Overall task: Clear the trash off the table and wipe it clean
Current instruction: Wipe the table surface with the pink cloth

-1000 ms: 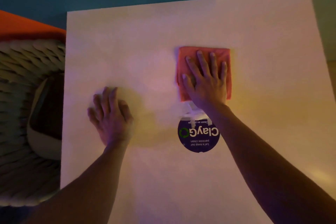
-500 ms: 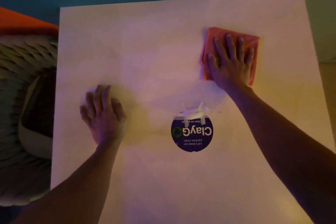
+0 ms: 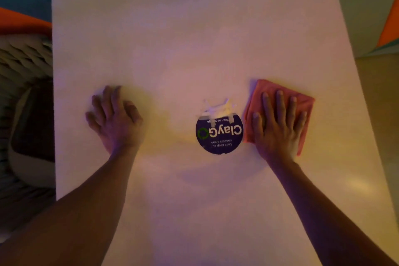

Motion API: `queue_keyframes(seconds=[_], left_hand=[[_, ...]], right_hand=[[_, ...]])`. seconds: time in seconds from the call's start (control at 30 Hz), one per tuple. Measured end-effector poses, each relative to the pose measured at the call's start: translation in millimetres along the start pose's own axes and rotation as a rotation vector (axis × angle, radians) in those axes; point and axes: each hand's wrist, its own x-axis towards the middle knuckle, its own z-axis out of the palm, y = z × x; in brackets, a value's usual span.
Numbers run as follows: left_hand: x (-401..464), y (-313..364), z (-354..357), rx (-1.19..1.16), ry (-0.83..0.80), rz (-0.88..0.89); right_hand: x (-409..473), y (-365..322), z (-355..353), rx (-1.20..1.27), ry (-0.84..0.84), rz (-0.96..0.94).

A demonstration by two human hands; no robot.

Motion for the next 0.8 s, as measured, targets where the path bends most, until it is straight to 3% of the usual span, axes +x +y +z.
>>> queue_keyframes(seconds=[0.3, 0.7, 0.8], left_hand=[[-10.8, -10.3, 1.8, -0.043, 0.008, 0.131], [-185.1, -73.1, -16.1, 0.044, -0.145, 0.374], [-208.0, -104.3, -35.8, 0.009, -0.177, 0.364]], right_hand=[[-133.0, -13.3, -12.4, 0.009, -0.041, 0.006], [-264.2, -26.7, -25.3, 0.04, -0.127, -0.039], [-282.3, -22.8, -27.9, 0.048, -0.13, -0.05]])
